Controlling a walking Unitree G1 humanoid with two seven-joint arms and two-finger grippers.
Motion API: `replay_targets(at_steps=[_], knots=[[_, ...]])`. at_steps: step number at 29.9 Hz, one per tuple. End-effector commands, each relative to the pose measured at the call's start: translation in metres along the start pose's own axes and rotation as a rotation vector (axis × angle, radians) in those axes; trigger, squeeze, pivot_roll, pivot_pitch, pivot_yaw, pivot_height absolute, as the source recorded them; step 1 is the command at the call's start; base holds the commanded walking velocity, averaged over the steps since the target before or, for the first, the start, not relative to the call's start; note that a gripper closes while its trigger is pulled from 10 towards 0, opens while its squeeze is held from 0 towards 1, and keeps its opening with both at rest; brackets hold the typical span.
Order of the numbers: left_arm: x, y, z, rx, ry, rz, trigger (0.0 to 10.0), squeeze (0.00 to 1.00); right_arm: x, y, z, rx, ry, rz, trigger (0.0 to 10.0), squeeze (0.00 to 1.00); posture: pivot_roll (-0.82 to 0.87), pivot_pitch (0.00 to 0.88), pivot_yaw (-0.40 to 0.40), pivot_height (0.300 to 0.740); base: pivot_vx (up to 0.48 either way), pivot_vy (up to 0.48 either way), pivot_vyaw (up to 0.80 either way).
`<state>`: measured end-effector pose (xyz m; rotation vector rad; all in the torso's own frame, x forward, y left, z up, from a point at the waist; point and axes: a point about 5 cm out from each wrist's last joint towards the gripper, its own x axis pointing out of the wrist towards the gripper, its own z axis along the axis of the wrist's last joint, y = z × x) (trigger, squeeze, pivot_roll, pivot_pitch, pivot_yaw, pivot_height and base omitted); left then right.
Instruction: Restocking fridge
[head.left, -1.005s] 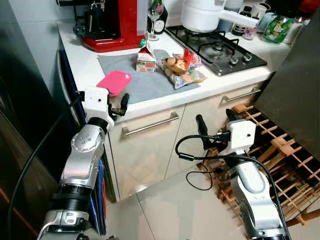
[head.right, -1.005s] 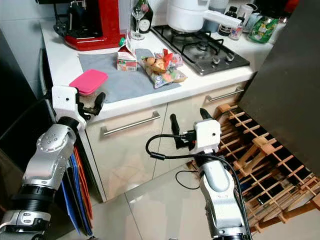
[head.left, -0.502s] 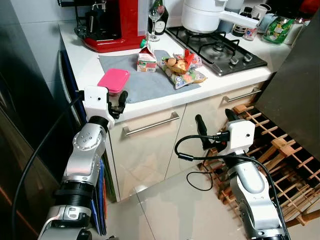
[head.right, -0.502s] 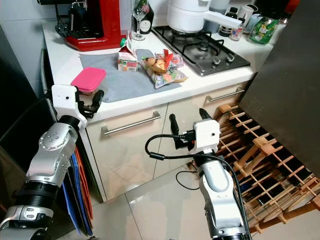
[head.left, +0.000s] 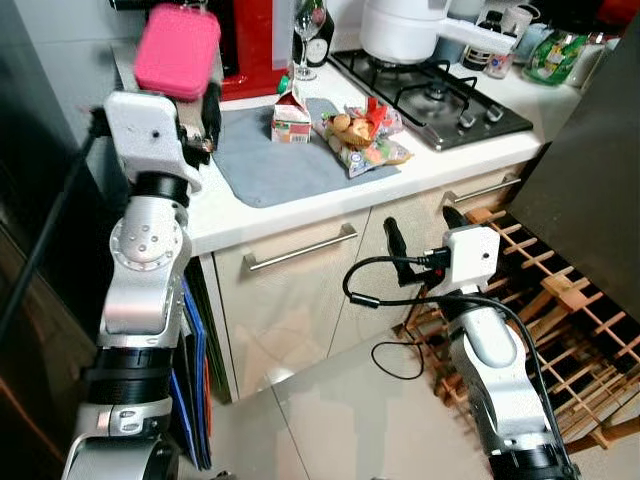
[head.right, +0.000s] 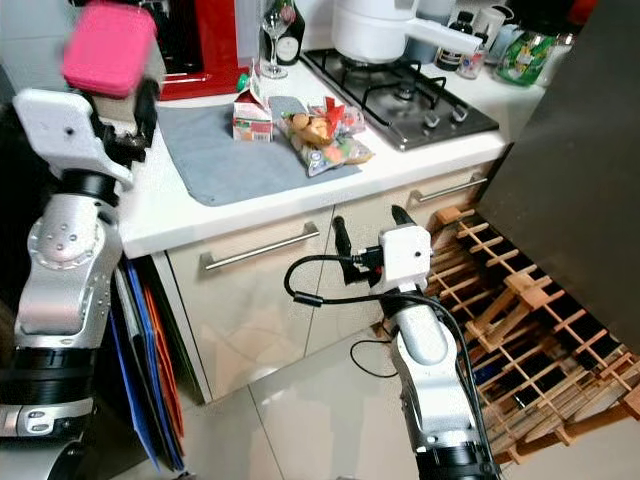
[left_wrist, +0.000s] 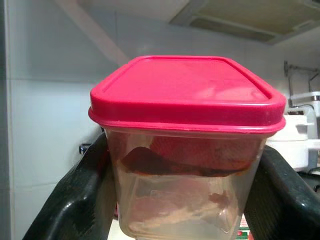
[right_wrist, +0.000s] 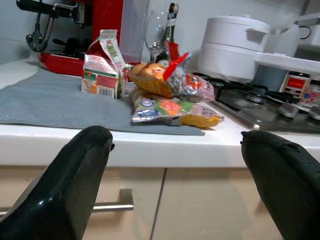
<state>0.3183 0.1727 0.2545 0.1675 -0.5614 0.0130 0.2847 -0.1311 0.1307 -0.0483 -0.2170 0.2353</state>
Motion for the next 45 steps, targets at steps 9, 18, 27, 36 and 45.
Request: replay_targets(at_steps=[9,18,27,36,45], knots=[[-0.033,-0.027,-0.028,-0.053,0.189,-0.045,10.0,0.0,0.008,-0.004,-0.003,0.023,-0.014,-0.041,10.0,0.0,0.0,0.0,-0.076,0.74,0.0,0.0,0.0],[-0.049,-0.027,-0.045,-0.079,0.282,-0.034,10.0,0.0,0.006,-0.005,-0.004,0.034,-0.005,-0.05,10.0,0.0,-0.01,0.0,-0.076,0.74,0.0,0.0,0.0],[-0.058,-0.034,-0.052,-0.098,0.32,-0.059,10.0,0.0,0.005,-0.002,-0.007,0.029,0.009,-0.045,10.0,0.0,-0.02,0.0,-0.067,0.74,0.0,-0.342,0.44],[-0.066,-0.036,-0.056,-0.101,0.348,-0.051,10.0,0.0,-0.001,0.003,-0.01,0.032,0.021,-0.037,10.0,0.0,-0.02,0.0,-0.057,0.74,0.0,-0.424,0.78],[-0.08,-0.025,-0.063,-0.078,0.403,-0.038,10.0,0.0,-0.005,0.015,-0.015,0.063,0.045,-0.026,10.0,0.0,0.0,0.0,-0.044,0.74,0.058,-0.411,0.67]])
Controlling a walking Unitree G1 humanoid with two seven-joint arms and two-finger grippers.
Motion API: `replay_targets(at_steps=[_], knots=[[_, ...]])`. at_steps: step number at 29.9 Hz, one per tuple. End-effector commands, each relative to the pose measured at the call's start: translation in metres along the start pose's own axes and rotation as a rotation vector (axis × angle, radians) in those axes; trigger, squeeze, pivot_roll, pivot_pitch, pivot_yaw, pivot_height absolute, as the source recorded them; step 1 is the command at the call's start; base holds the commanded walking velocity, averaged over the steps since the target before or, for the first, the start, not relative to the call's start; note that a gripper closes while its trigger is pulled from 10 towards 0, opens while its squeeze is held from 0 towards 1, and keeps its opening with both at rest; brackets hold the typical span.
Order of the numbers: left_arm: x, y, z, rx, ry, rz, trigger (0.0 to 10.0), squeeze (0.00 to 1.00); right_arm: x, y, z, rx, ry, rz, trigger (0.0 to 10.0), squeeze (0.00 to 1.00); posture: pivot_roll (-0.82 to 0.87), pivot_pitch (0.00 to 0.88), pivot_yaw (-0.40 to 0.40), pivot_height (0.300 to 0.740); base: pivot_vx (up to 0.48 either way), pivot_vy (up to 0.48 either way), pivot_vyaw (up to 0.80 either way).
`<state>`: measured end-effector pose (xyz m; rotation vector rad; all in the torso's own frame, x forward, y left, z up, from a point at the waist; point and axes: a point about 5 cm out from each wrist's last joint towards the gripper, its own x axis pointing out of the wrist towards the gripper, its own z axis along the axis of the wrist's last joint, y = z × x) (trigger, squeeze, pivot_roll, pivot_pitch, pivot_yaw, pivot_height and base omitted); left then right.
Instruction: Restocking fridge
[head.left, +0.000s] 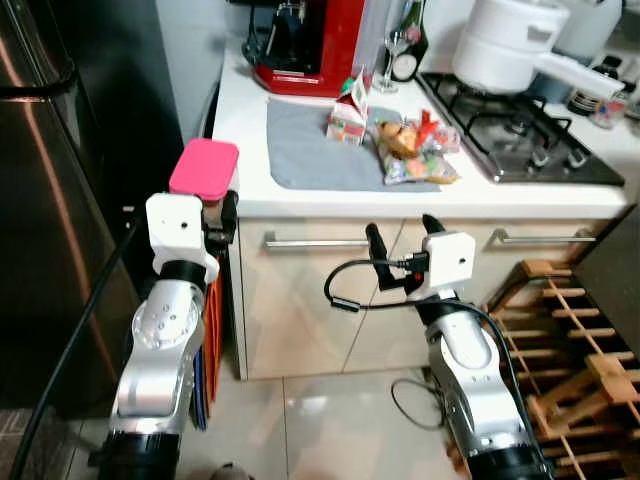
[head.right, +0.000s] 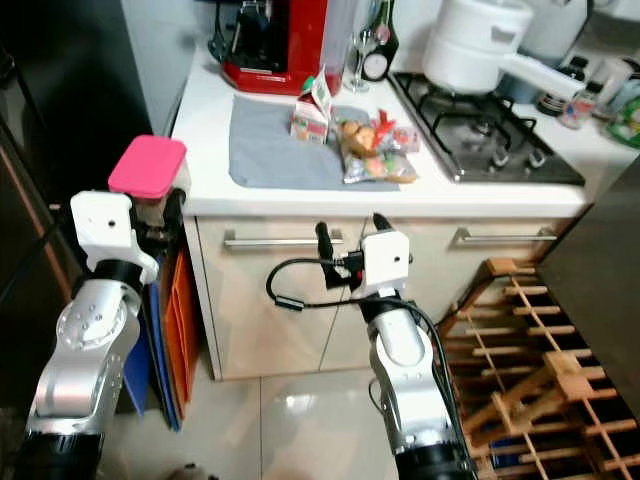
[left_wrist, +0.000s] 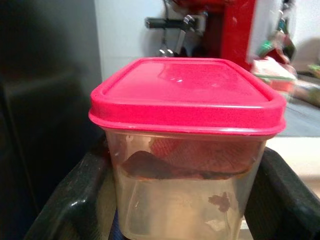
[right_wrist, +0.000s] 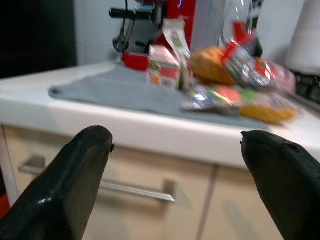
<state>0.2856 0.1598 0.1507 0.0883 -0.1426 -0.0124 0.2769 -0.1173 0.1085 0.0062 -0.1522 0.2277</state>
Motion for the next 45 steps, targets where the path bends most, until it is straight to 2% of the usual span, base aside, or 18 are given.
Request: replay_targets(at_steps=[1,4,8,12,14,15,18,21,24,29,32,36,38,39,45], knots=[[0.0,0.002,0.005,0.008,-0.013,0.0,10.0,0.0,0.003,-0.002,0.005,0.003,-0.013,-0.013,10.0,0.0,0.0,0.0,-0.044,0.74,0.262,-0.356,0.42],[0.003,0.004,0.007,0.035,-0.013,-0.015,10.0,0.0,0.009,-0.001,0.005,0.0,-0.019,-0.012,10.0,0.0,0.0,0.0,-0.036,0.74,0.0,0.0,0.0],[0.01,-0.002,0.007,0.04,-0.013,-0.07,10.0,0.0,0.013,-0.006,0.01,-0.006,-0.043,-0.059,10.0,0.0,-0.03,0.0,0.002,0.74,0.0,0.0,0.0],[0.014,-0.015,0.008,0.017,-0.021,-0.116,10.0,0.0,0.006,-0.015,0.008,-0.012,-0.039,-0.102,10.0,0.0,-0.05,0.0,0.01,0.74,-0.205,0.0,0.0],[0.014,-0.024,-0.001,-0.002,0.005,-0.128,10.0,0.0,-0.004,-0.024,-0.001,-0.016,0.007,-0.141,10.0,0.0,-0.08,0.0,0.004,0.74,-0.289,0.0,0.0],[0.014,-0.024,-0.001,-0.002,0.005,-0.128,10.0,0.0,-0.004,-0.024,-0.001,-0.016,0.007,-0.141,10.0,0.0,-0.08,0.0,0.004,0.74,-0.289,0.0,0.0],[0.018,-0.039,-0.009,-0.041,0.023,-0.148,10.0,0.0,-0.012,-0.041,-0.011,0.003,0.07,-0.204,10.0,0.0,-0.12,0.0,-0.003,0.74,-0.338,0.0,0.0],[0.02,-0.043,-0.014,-0.047,0.035,-0.152,10.0,0.0,-0.01,-0.046,-0.013,-0.009,0.081,-0.203,10.0,0.0,-0.13,0.0,-0.005,0.74,-0.339,0.0,0.0],[0.024,-0.048,-0.015,-0.067,0.037,-0.139,10.0,0.0,0.0,-0.052,-0.009,-0.028,0.076,-0.191,10.0,0.0,-0.12,0.0,-0.041,0.74,-0.337,0.0,0.0],[0.025,-0.046,-0.011,-0.067,0.001,-0.1,10.0,0.0,0.015,-0.049,-0.006,-0.038,0.079,-0.125,10.0,0.0,-0.07,0.0,-0.109,0.74,-0.337,0.0,0.0],[0.025,-0.043,-0.013,-0.058,-0.002,-0.092,10.0,0.0,0.017,-0.047,-0.008,-0.037,0.086,-0.113,10.0,0.0,-0.05,0.0,-0.112,0.74,-0.34,0.0,0.0],[0.022,-0.033,-0.015,-0.037,-0.002,-0.072,10.0,0.0,0.017,-0.038,-0.011,-0.047,0.091,-0.069,10.0,0.0,-0.06,0.0,-0.08,0.74,-0.251,0.0,0.0],[0.021,-0.035,-0.017,-0.022,0.006,-0.085,10.0,0.0,0.016,-0.039,-0.012,-0.051,0.091,-0.067,10.0,0.0,-0.06,0.0,-0.08,0.74,0.0,0.0,0.0],[0.019,-0.033,-0.022,-0.044,0.021,-0.096,10.0,0.0,0.015,-0.04,-0.016,-0.044,0.1,-0.093,10.0,0.0,-0.07,0.0,-0.062,0.74,0.0,0.0,0.0],[0.014,-0.033,-0.024,-0.043,0.016,-0.128,10.0,0.0,0.012,-0.039,-0.018,-0.035,0.095,-0.109,10.0,0.0,-0.08,0.0,-0.027,0.74,0.0,-0.16,0.0]])
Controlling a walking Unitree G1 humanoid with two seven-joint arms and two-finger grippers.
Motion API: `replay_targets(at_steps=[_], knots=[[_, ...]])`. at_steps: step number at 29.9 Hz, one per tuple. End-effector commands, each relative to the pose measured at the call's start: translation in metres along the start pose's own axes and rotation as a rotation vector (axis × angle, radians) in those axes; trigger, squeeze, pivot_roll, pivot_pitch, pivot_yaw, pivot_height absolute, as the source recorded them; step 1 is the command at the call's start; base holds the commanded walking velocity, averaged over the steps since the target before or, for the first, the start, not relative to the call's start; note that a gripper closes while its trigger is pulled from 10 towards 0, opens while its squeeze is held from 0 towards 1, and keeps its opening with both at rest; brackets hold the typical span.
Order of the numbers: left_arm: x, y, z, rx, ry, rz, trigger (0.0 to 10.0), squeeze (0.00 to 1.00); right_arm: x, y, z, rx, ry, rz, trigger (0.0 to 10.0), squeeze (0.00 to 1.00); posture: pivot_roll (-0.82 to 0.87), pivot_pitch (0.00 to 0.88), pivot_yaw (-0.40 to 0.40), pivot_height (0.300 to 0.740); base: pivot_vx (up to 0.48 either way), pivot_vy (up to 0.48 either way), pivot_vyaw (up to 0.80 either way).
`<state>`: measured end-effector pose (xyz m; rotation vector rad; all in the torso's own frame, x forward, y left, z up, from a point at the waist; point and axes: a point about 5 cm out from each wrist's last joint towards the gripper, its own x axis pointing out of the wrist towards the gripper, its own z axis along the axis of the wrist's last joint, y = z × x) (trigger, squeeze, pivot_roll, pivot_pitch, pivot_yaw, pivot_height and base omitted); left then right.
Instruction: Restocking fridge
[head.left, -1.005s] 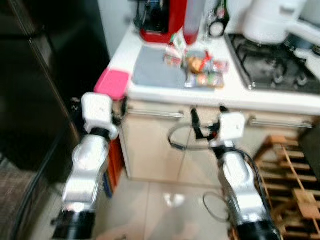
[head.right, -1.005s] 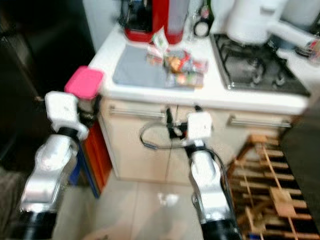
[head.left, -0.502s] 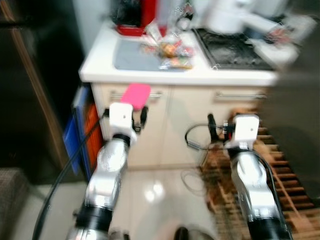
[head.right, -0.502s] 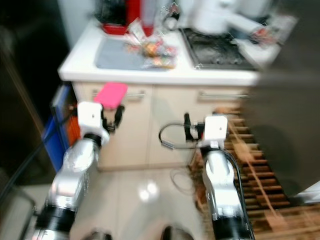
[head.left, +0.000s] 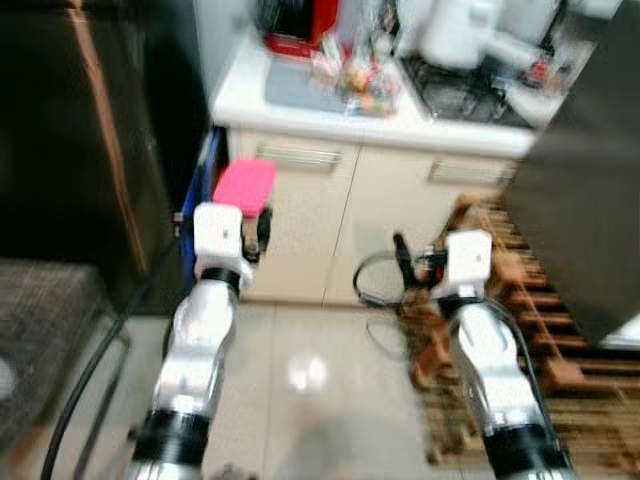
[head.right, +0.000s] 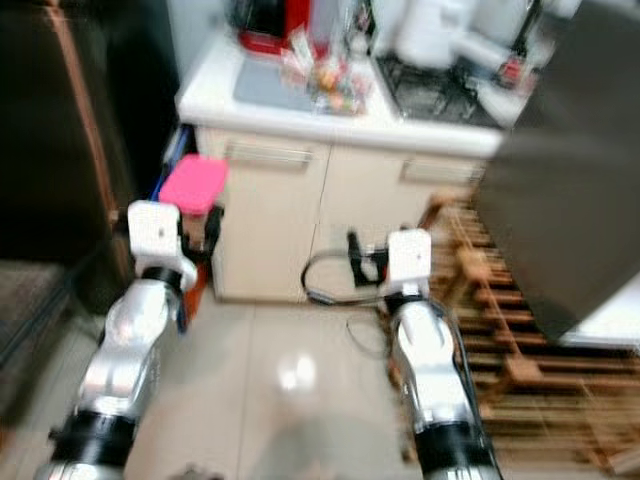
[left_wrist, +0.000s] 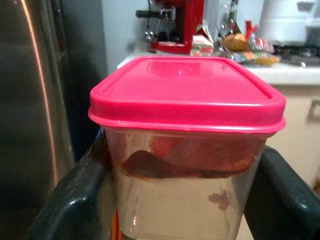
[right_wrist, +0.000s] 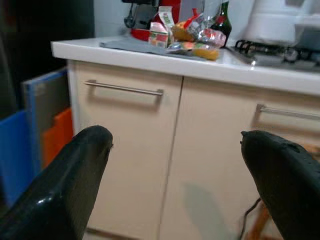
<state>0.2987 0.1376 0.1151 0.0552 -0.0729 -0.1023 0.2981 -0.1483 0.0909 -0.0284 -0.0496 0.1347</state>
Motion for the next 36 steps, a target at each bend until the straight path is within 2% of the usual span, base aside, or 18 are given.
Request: replay_targets(at_steps=[1,13,22,25,27,29,34,35,36], knots=[[0.004,-0.009,0.011,-0.002,-0.048,-0.048,10.0,0.0,0.0,-0.004,0.001,-0.001,-0.01,-0.02,10.0,0.0,-0.08,0.0,-0.025,0.74,0.0,-0.472,0.0],[0.002,-0.011,0.017,0.0,-0.085,-0.138,10.0,0.0,0.006,0.0,-0.002,0.025,-0.021,-0.038,10.0,0.0,-0.07,0.0,-0.001,0.74,0.0,-0.472,0.0],[-0.002,-0.009,0.018,0.005,-0.088,-0.15,10.0,0.0,0.007,-0.001,-0.002,0.027,-0.028,-0.048,10.0,0.0,-0.06,0.0,0.004,0.74,0.0,-0.47,0.0],[-0.001,-0.001,0.016,-0.014,-0.073,-0.092,10.0,0.0,0.006,-0.002,-0.001,0.03,-0.043,-0.07,10.0,0.0,-0.06,0.0,0.006,0.74,0.0,-0.469,0.0],[0.001,0.018,0.01,-0.059,-0.024,0.046,10.0,0.0,0.0,-0.007,0.0,0.033,-0.057,-0.124,10.0,0.0,-0.06,0.0,0.007,0.74,0.0,-0.472,0.0],[-0.001,0.033,0.004,-0.072,0.01,0.126,10.0,0.0,-0.008,-0.012,-0.002,0.036,-0.059,-0.173,10.0,0.0,-0.06,0.0,0.005,0.74,0.0,-0.472,0.0],[-0.007,0.041,0.0,-0.074,0.022,0.14,10.0,0.0,-0.019,-0.02,-0.009,0.038,-0.031,-0.203,10.0,0.0,-0.08,0.0,0.013,0.74,0.0,-0.472,0.0],[-0.012,0.044,-0.001,-0.055,0.026,0.137,10.0,0.0,-0.024,-0.025,-0.012,0.039,-0.017,-0.213,10.0,0.0,-0.09,0.0,0.016,0.74,0.0,-0.472,0.0],[-0.026,0.051,-0.008,-0.018,0.046,0.128,10.0,0.0,-0.031,-0.033,-0.016,0.032,0.004,-0.217,10.0,0.0,-0.09,0.0,0.008,0.74,0.0,-0.465,0.0]])
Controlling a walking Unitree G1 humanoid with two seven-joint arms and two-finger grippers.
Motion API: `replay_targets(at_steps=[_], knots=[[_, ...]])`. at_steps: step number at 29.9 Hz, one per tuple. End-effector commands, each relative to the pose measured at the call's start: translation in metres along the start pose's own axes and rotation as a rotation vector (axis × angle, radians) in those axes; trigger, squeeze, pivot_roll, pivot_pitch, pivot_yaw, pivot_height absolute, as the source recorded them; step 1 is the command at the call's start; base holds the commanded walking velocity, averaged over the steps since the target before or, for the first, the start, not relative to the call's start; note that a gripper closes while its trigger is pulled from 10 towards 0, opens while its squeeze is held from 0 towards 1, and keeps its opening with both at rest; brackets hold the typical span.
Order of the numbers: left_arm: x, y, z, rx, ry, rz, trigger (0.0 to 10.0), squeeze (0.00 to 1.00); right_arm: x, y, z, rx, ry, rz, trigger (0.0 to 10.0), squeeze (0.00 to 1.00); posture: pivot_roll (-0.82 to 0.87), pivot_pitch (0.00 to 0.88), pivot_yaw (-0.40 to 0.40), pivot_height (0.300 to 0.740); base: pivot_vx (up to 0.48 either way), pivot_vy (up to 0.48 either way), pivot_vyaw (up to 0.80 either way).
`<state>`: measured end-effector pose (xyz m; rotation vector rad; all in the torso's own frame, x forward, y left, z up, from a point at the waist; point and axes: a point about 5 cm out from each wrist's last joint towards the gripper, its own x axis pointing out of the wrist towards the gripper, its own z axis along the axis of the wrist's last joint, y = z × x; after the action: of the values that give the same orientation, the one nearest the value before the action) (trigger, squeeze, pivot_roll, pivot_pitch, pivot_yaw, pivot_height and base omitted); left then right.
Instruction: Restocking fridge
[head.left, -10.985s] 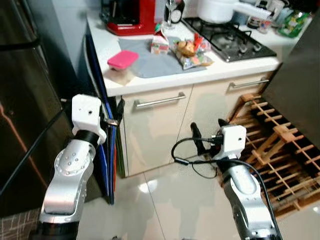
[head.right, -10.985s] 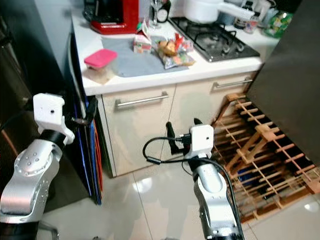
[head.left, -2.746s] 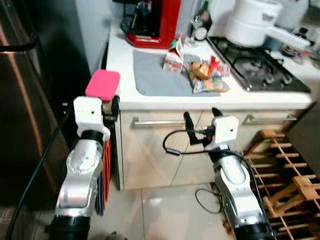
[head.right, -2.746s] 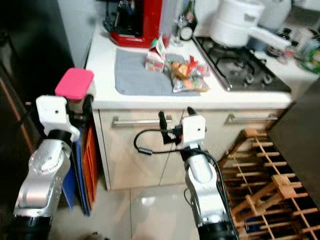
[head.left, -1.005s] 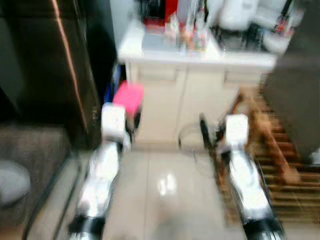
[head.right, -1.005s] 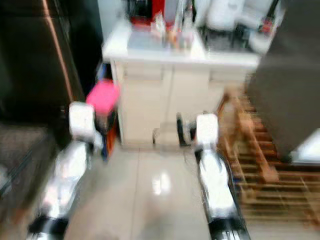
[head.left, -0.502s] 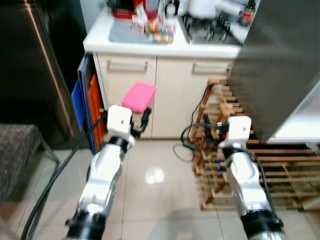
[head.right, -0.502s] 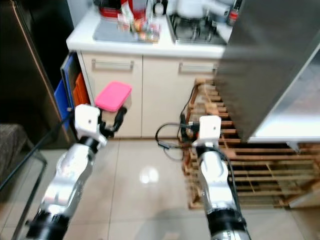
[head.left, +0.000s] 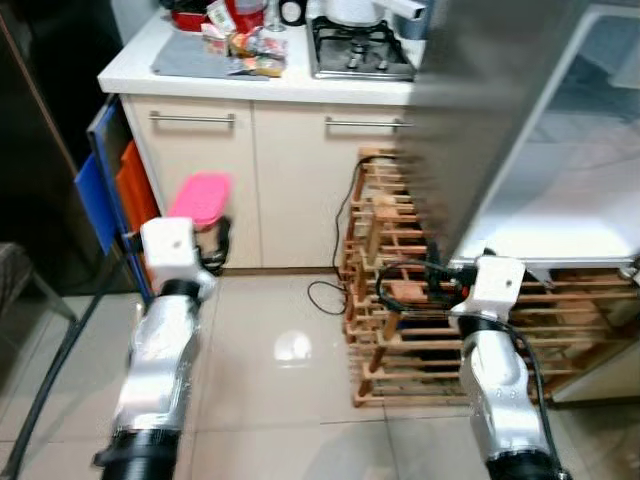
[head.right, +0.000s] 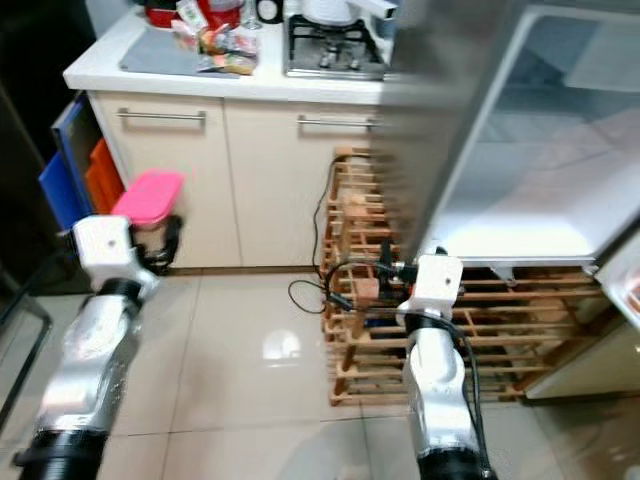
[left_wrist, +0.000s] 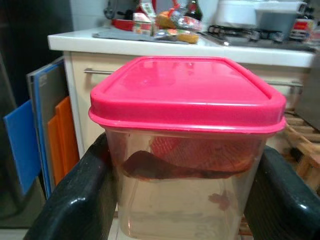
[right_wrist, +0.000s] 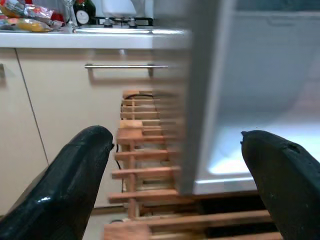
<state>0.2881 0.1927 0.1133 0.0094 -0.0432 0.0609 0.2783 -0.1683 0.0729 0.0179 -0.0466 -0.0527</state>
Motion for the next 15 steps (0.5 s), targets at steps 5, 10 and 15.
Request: replay_targets(at_steps=[5,10,15], knots=[[-0.013,-0.002,-0.005,0.032,0.015,-0.058,10.0,0.0,-0.006,-0.016,0.004,-0.029,0.006,0.003,10.0,0.0,-0.09,0.0,0.002,0.74,0.0,-0.463,0.0],[-0.006,-0.025,0.003,0.049,-0.033,-0.143,10.0,0.0,-0.002,-0.003,0.008,-0.038,-0.016,0.05,10.0,0.0,-0.09,0.0,0.004,0.74,0.0,-0.455,0.0],[-0.002,-0.033,0.004,0.041,-0.033,-0.173,10.0,0.0,-0.003,0.0,0.009,-0.042,-0.018,0.061,10.0,0.0,-0.1,0.0,0.012,0.74,0.0,-0.444,0.0]])
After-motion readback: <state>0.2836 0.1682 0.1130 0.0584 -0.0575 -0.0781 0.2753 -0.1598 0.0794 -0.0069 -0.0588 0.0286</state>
